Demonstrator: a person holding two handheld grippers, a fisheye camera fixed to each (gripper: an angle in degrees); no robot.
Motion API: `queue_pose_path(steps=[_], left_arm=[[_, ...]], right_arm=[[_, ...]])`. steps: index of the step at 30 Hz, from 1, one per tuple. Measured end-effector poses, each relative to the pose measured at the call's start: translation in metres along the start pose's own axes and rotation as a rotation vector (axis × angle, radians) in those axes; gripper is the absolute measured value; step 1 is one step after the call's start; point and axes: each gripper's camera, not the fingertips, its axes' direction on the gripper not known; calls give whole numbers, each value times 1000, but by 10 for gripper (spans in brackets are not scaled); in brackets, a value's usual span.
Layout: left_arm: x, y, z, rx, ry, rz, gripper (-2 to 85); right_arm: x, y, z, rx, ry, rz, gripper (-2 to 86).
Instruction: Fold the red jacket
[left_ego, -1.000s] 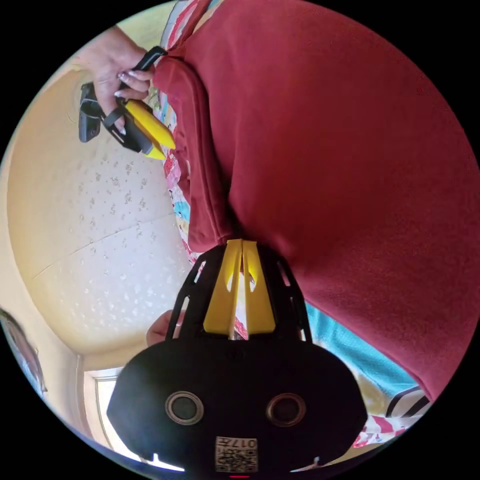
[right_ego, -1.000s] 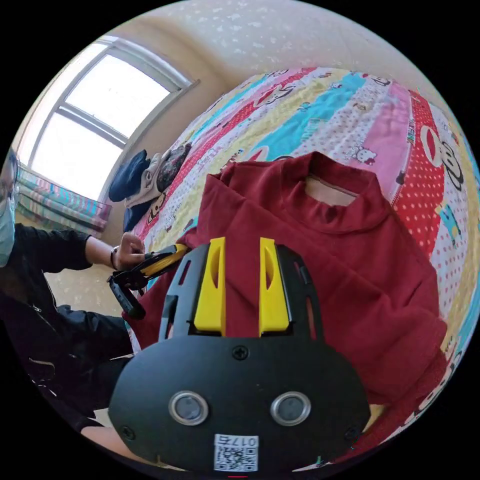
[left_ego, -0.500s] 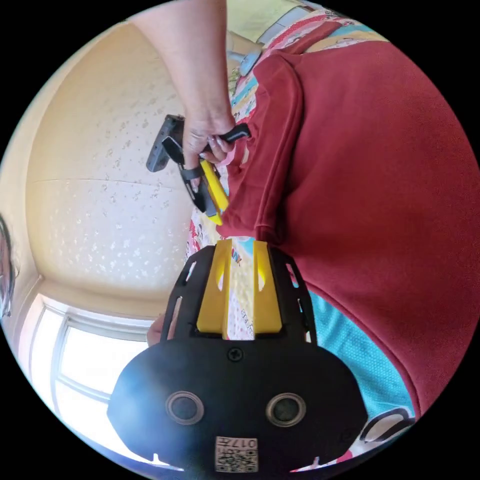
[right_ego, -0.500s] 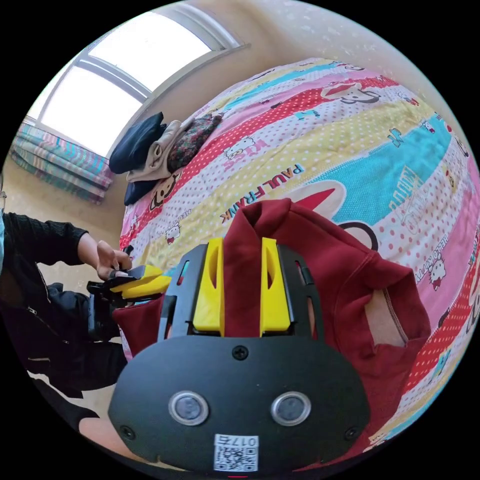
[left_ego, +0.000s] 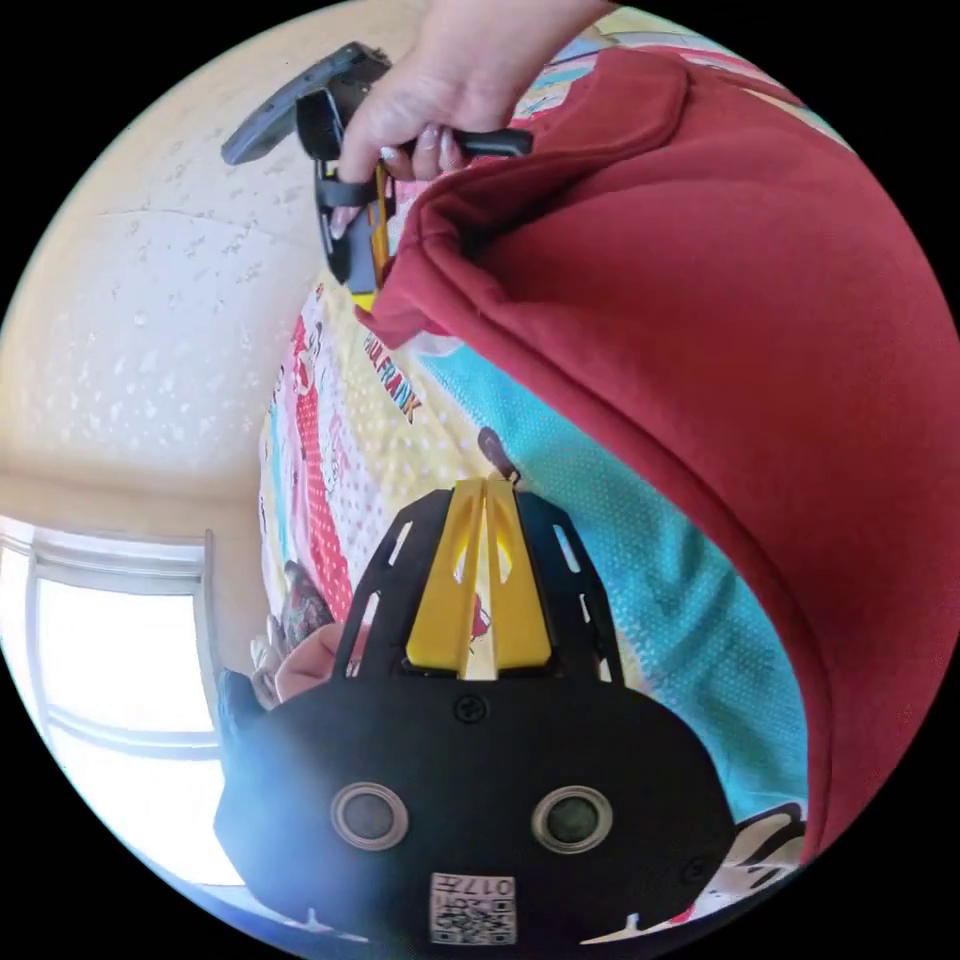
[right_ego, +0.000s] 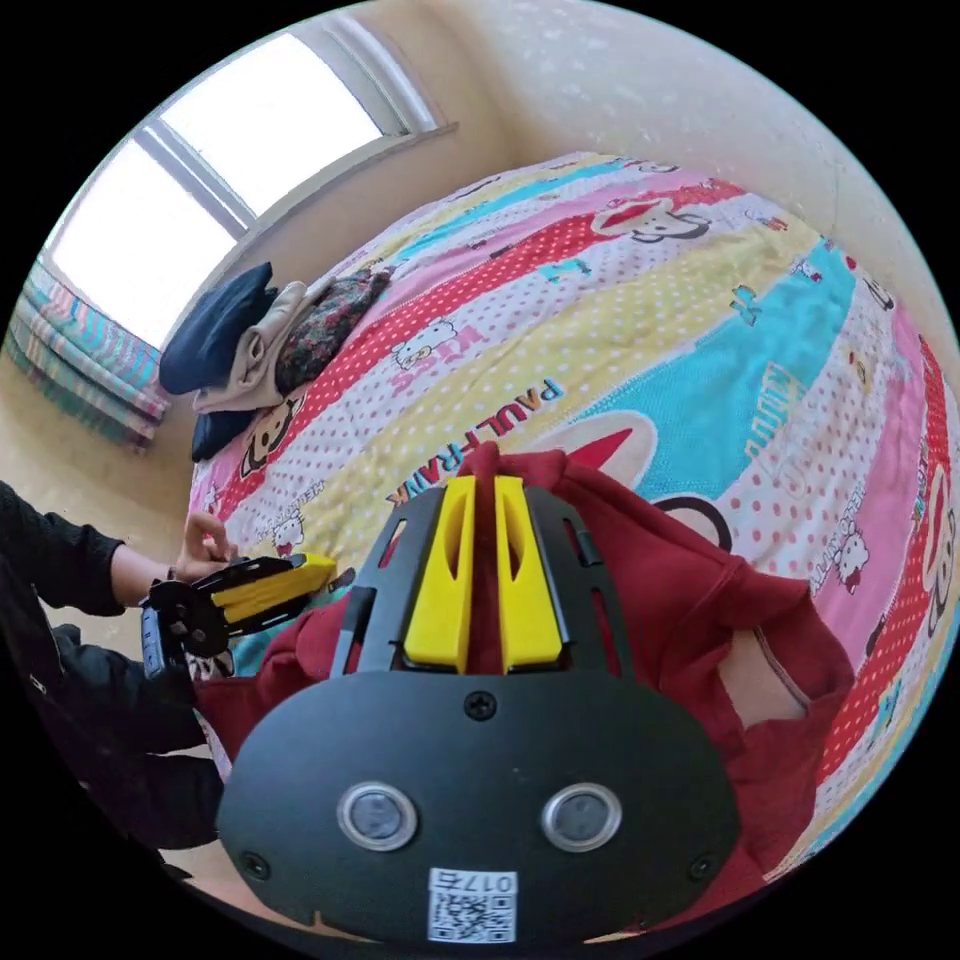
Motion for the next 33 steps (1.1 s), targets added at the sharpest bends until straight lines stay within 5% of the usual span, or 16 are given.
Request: queue_pose_path(steps=[3,5,11,15,20,24,29,33], left_arm=[[-5,15,16,-62,-221,-37,-2],[-21,23,16,-27,-196,-64,2],[-94,14,32,105,295,-232,82],[-119,10,93,-4,571,-281,40],[-133,49,166,-79,668,-270,3],[-166,126,175,-64,693,-374,4],[-158,219,176,36,1310,-527,79],[-108,259,175,-106,1455,-496,113]], right_arm=[[37,12,17,26,-230,149,82],[41,28,-4,112,-308,156,110],[30,75,-56,77,-238,130,125],[10,109,-83,105,-185,102,120],[-23,166,-51,-41,-116,98,102],[-51,218,-71,42,-97,135,99],[-79,337,-109,20,-31,373,128],[-88,436,-139,47,32,662,142]])
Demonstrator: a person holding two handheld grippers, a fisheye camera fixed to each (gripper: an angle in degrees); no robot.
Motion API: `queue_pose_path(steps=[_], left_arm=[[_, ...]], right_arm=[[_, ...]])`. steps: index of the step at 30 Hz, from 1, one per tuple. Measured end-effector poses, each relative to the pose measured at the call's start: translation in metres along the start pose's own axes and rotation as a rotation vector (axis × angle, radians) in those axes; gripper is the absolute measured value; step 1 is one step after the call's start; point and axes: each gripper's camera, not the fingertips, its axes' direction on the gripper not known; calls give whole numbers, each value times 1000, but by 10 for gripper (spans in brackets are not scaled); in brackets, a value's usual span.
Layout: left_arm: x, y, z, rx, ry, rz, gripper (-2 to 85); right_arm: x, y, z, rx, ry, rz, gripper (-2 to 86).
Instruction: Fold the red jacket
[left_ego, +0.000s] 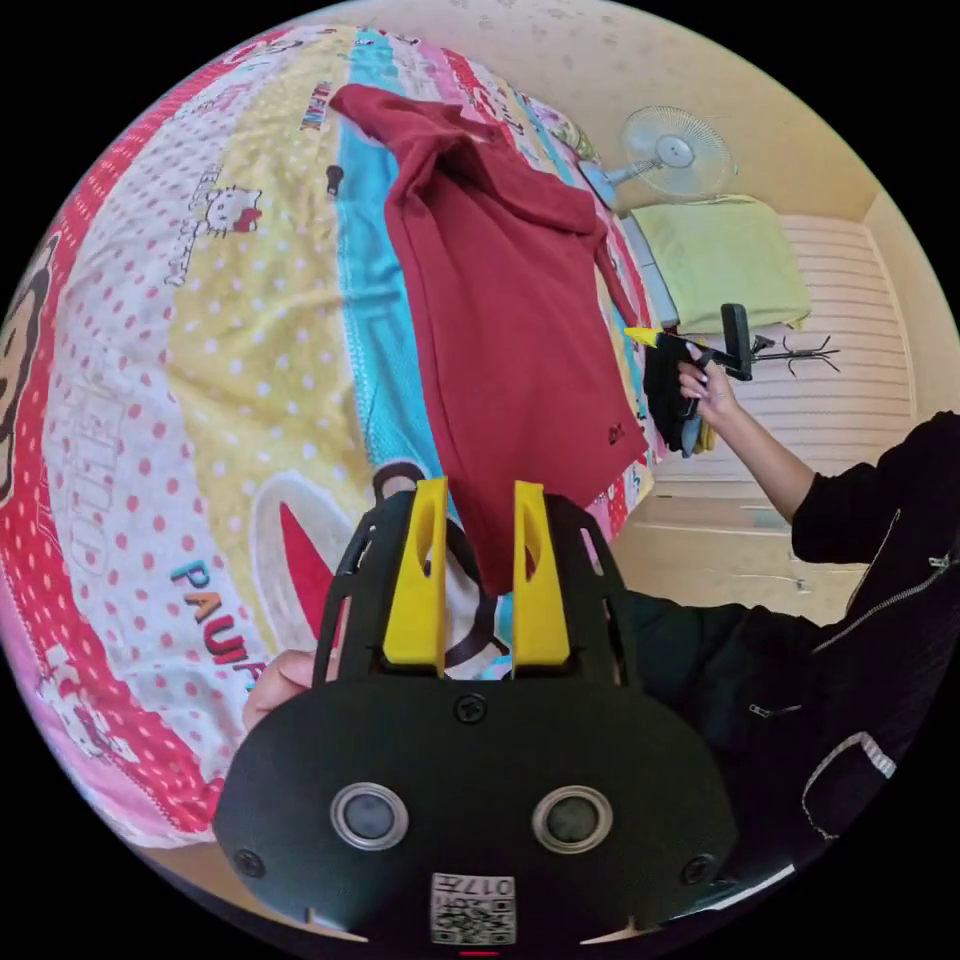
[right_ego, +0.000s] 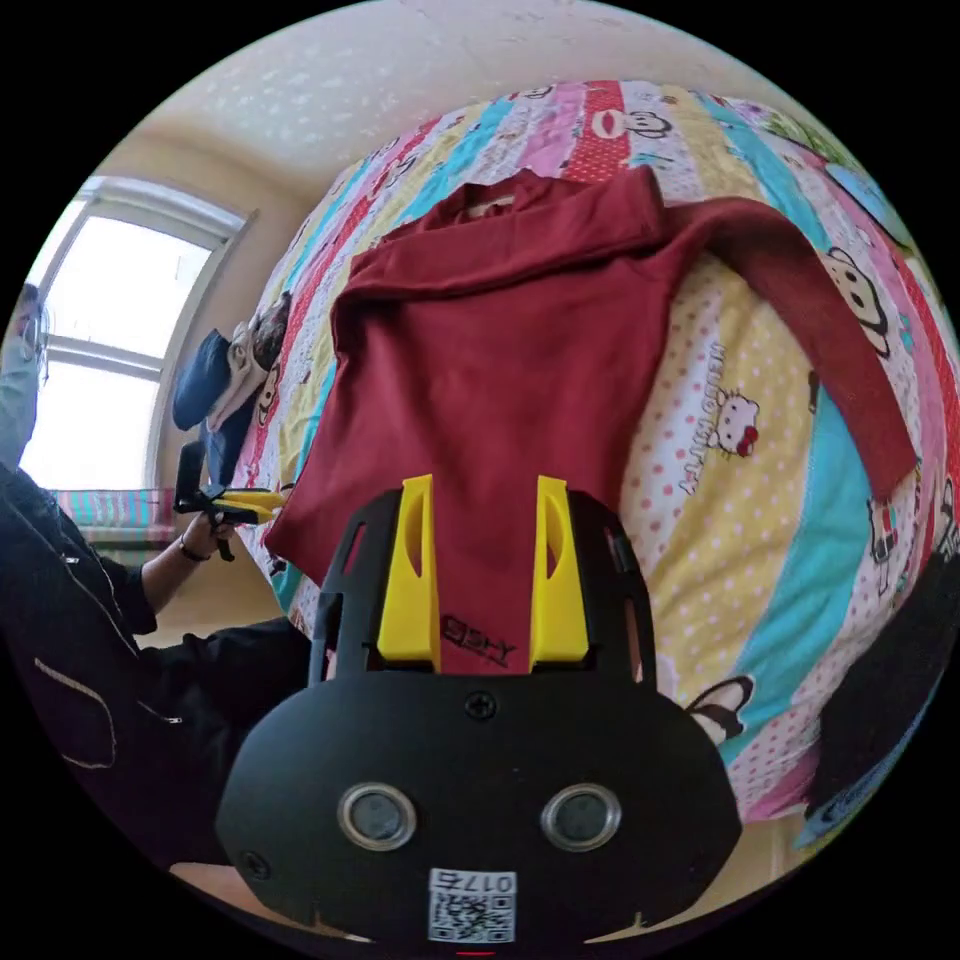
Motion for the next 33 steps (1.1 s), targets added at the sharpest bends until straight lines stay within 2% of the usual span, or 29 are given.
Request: queue_pose_path(steps=[2,4,7,9,10,14,18,22,24,26,29,31,33], left_arm=[[-6,8,20,-59,51,-23,123],[-11,11,48,-119,89,-51,118],[-12,11,63,-93,-15,-53,78],[-13,5,61,-134,-30,-24,58],[-13,4,60,-140,-15,-24,55],[0,22,25,-73,99,-46,45],[30,47,11,-39,-73,-62,45],[6,67,45,-26,-109,-219,55],[0,77,55,11,37,-269,61],[8,88,49,59,74,-266,63],[40,108,26,138,-64,-263,63],[88,105,5,194,-231,-146,62],[169,83,-2,258,-552,88,52]], right_arm=[[25,45,-16,20,94,161,147],[34,72,-16,13,158,222,147],[51,105,14,-107,152,297,141],[54,121,34,-149,81,305,129],[48,129,32,-100,122,296,112],[21,138,21,-103,176,246,48],[0,145,14,-126,220,231,42],[25,170,44,-137,102,322,52],[43,182,40,-58,-25,372,65],[62,200,28,49,-202,413,79],[81,218,-2,166,-264,454,75],[89,218,-28,251,-251,450,74],[98,207,-52,322,-243,421,81]])
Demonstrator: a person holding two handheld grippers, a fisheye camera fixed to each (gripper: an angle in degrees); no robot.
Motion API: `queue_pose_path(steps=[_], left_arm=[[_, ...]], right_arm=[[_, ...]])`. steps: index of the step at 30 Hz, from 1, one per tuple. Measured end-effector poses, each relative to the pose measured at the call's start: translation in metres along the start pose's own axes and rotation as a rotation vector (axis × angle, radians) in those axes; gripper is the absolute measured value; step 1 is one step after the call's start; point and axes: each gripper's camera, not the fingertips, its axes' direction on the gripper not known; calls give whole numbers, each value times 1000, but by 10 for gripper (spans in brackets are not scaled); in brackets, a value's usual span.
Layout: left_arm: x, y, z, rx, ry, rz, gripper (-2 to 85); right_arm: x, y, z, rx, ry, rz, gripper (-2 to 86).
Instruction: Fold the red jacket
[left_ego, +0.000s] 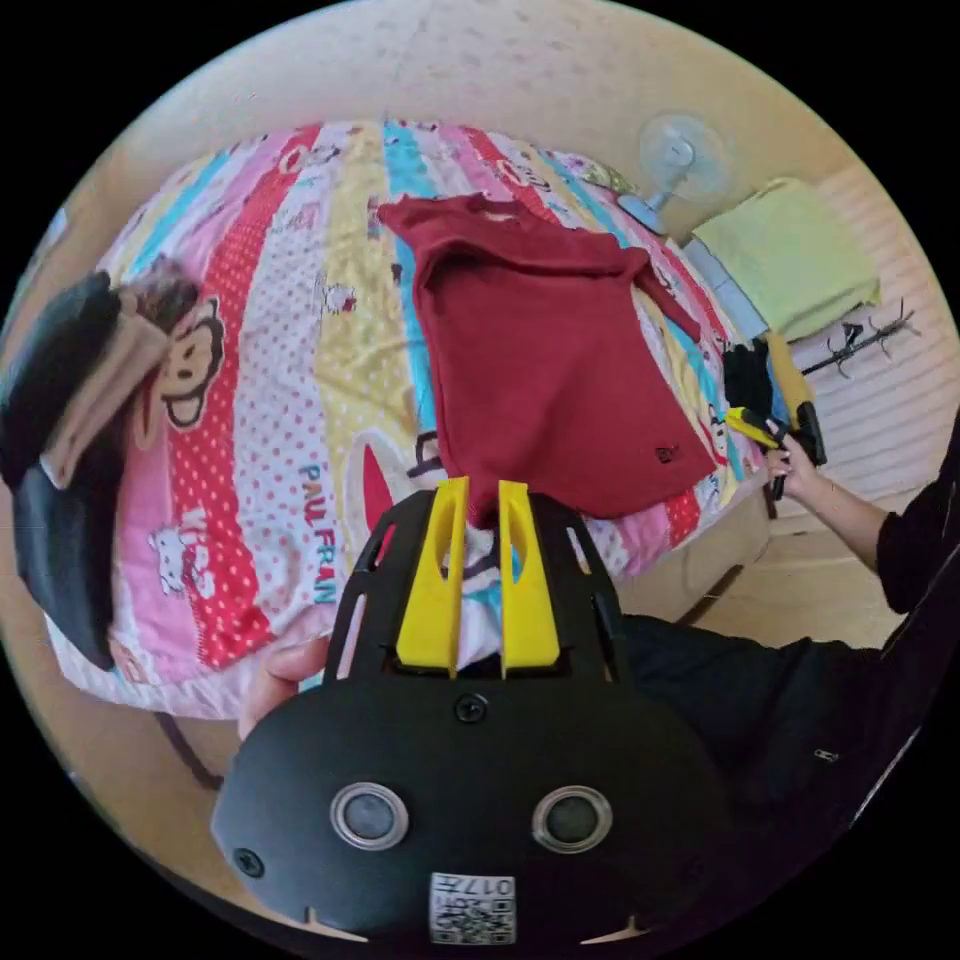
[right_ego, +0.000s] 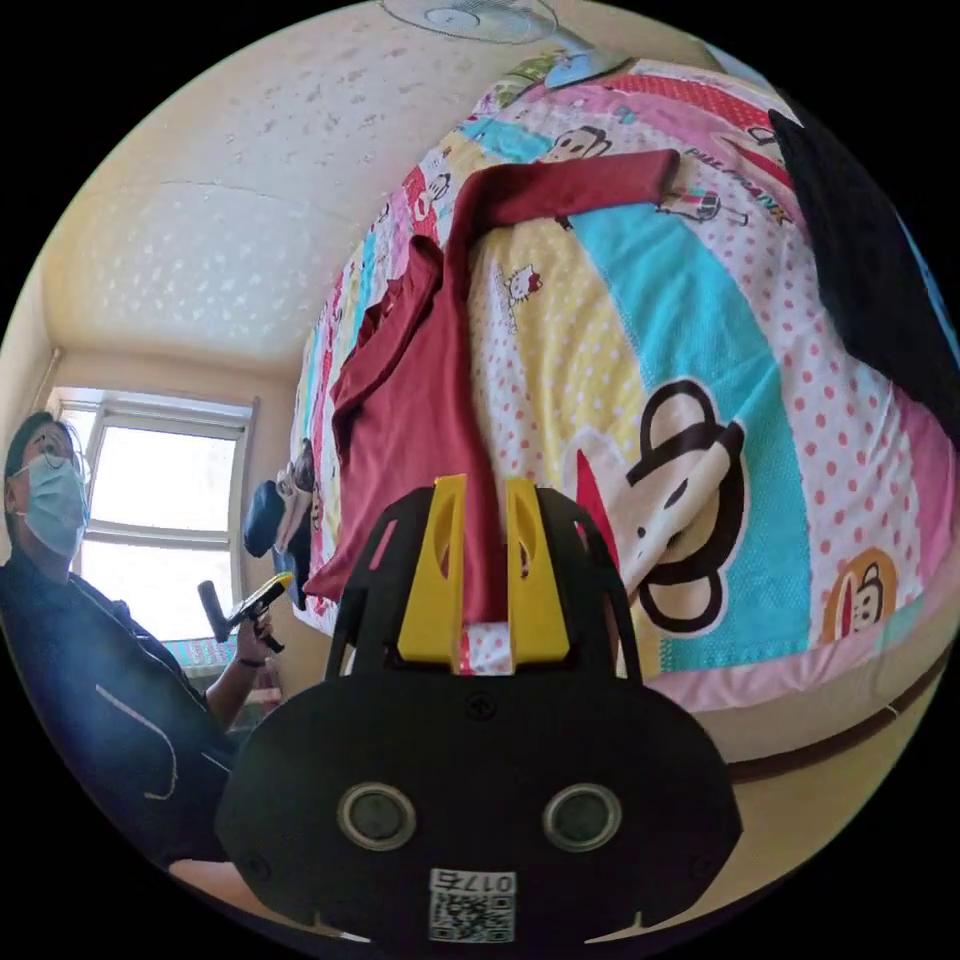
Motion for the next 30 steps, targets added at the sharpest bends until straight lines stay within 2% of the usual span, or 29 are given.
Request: queue_pose_path(steps=[3,5,7,9,10,11,13,16,18,21,25,27,29,30], left_arm=[[78,-47,0,177,-254,187,35],[113,-79,26,234,-312,200,18],[139,-111,65,274,-277,198,7],[159,-148,119,307,-165,132,0],[162,-156,130,309,-128,123,-1],[168,-167,149,317,-70,106,-3],[170,-180,176,294,-1,11,-4],[155,-178,243,100,364,-153,-6],[136,-154,268,162,547,-270,-6],[142,-159,274,128,556,-268,-7],[147,-157,279,145,586,-271,-7],[147,-154,286,155,636,-285,-7],[149,-154,289,160,648,-288,-7],[152,-154,290,164,649,-287,-7]], right_arm=[[1,-52,-20,100,-66,-54,89],[13,-105,-30,213,-161,-17,86],[27,-144,-37,319,-204,54,85],[39,-186,-40,350,-140,96,90],[41,-218,-38,298,2,66,96],[40,-254,-32,163,175,-1,103],[32,-297,-28,3,387,-131,115],[21,-335,-9,-197,677,-293,124],[30,-348,10,-302,713,-274,124],[32,-355,21,-299,681,-245,104],[-6,-373,16,-476,718,-404,47],[-51,-378,-2,-411,850,-559,40],[-125,-360,-46,-96,982,-839,36],[-141,-351,-58,14,1007,-901,35]])
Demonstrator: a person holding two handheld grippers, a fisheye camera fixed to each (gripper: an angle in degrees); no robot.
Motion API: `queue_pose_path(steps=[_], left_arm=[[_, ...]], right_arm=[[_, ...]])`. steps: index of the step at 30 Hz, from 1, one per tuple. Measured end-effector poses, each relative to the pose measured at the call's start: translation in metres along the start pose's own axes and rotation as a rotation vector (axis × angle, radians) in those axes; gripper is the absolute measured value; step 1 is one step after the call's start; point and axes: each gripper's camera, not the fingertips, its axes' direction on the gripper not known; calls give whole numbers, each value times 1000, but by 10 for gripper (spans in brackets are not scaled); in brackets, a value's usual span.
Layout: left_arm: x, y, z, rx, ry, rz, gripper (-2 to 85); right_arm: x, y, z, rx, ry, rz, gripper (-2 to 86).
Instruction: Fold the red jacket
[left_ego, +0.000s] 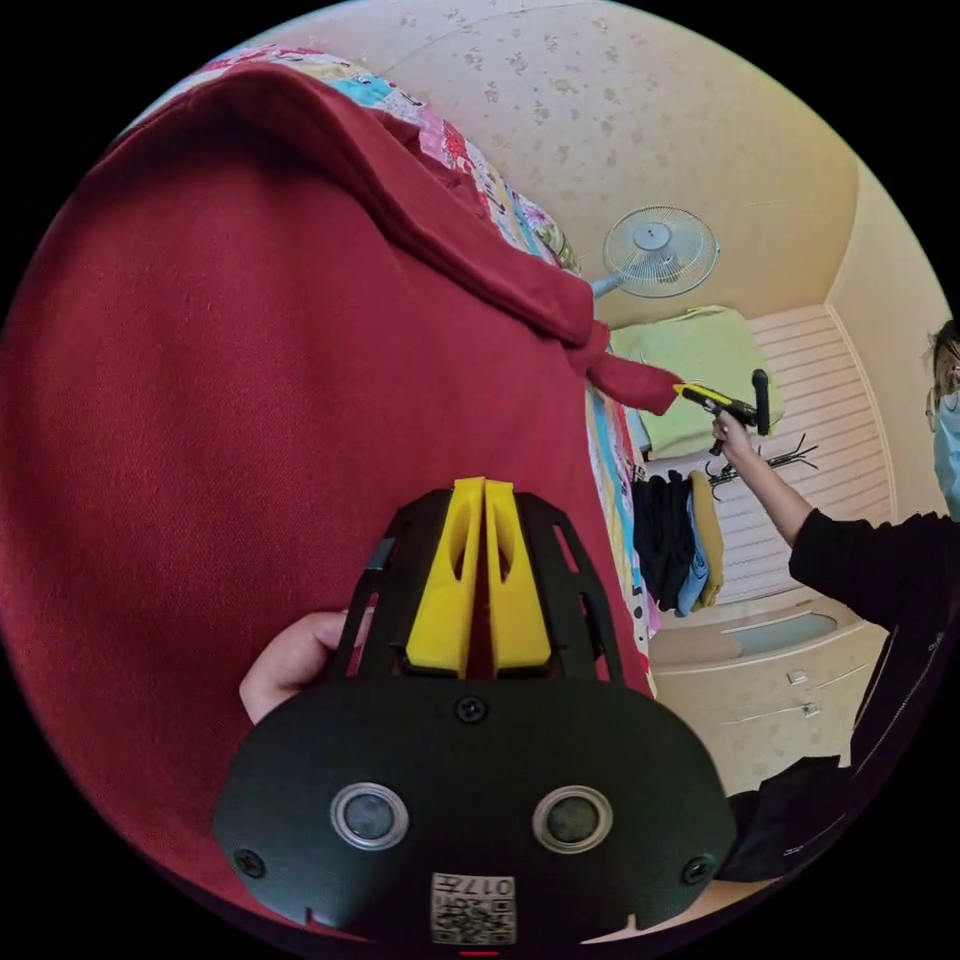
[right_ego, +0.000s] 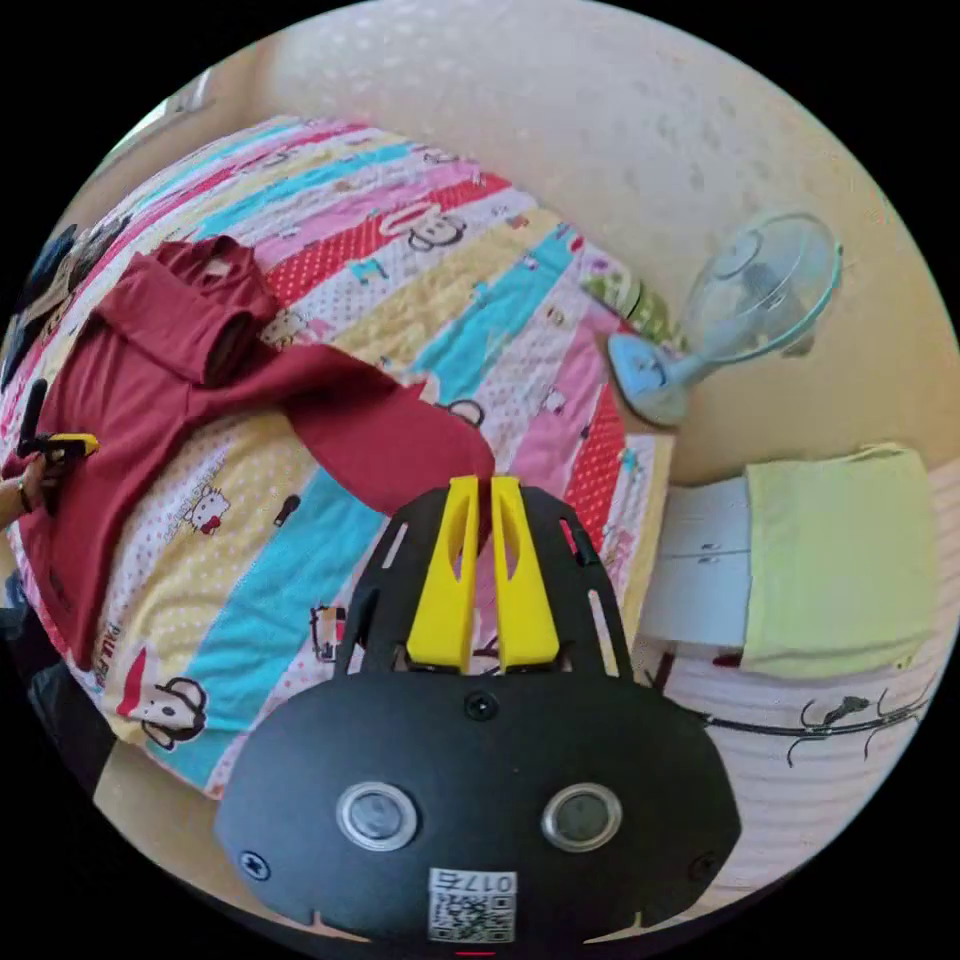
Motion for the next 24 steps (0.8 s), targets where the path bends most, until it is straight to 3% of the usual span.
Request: queue_pose_path(steps=[2,4,8,11,16,20,24], left_arm=[[2,1,3,5,4,3,-7],[3,2,6,7,13,0,-7],[4,3,14,10,40,-8,-7],[6,3,18,10,57,-14,-7],[8,4,24,15,84,-21,-7],[12,4,29,18,98,-24,-7],[14,4,33,20,112,-25,-8]], right_arm=[[-13,23,-54,330,272,-28,34],[-13,41,-37,325,319,51,33],[11,86,101,-332,138,419,29],[19,126,142,-472,131,643,21],[27,149,106,-200,-6,745,36],[24,206,101,-34,-471,1062,65],[8,276,143,142,-701,1413,92]])
